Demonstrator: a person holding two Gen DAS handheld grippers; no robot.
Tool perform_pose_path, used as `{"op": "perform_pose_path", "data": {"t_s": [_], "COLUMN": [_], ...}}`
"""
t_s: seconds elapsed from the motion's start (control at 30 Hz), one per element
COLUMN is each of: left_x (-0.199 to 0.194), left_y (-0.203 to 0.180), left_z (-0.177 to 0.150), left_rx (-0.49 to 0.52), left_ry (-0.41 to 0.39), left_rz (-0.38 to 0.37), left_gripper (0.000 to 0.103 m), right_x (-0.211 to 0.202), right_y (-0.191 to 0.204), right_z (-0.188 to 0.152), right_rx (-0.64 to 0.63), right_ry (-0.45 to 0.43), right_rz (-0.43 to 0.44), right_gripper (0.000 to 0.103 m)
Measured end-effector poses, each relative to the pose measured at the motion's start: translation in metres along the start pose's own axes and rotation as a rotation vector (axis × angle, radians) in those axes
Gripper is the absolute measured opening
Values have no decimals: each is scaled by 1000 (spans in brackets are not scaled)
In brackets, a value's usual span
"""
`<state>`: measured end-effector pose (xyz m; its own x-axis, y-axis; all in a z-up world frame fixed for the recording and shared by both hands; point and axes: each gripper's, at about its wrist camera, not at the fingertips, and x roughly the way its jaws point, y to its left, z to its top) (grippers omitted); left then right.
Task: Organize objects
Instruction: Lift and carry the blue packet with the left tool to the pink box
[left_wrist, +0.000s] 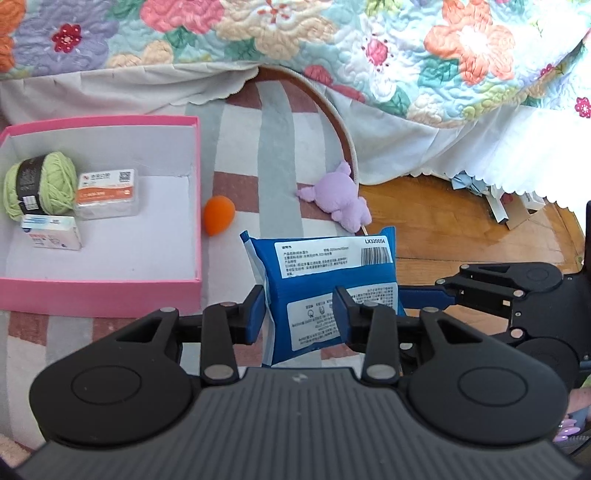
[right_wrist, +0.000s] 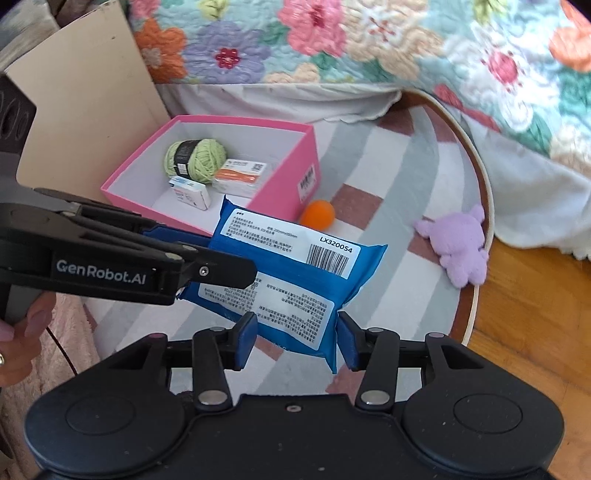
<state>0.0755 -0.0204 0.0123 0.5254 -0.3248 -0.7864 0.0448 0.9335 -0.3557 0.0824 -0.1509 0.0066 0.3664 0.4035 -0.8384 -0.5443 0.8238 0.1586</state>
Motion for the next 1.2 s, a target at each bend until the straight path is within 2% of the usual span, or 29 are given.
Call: {"op": "perform_pose_path", "data": {"t_s": [0.37, 0.63, 1.1, 1.2], "left_x": [-36, -64, -79, -80], "left_y": [24, 35, 61, 72], "left_z": [-13, -11, 2, 7], "left_rx": [-45, -36, -60, -67], "left_ry": [-16, -68, -133, -146], "left_rz": [-7, 31, 62, 76], "left_gripper": [41, 42, 44, 44], "right_x": [-14, -22, -13, -8], "right_y": [37, 63, 73, 78], "right_z": [11, 23, 61, 68], "right_rx": [-119, -202, -195, -218], "right_ry": [-28, -50, -88, -98], "right_rz": [29, 37, 51, 47], "right_gripper": [56, 56, 56, 52]}}
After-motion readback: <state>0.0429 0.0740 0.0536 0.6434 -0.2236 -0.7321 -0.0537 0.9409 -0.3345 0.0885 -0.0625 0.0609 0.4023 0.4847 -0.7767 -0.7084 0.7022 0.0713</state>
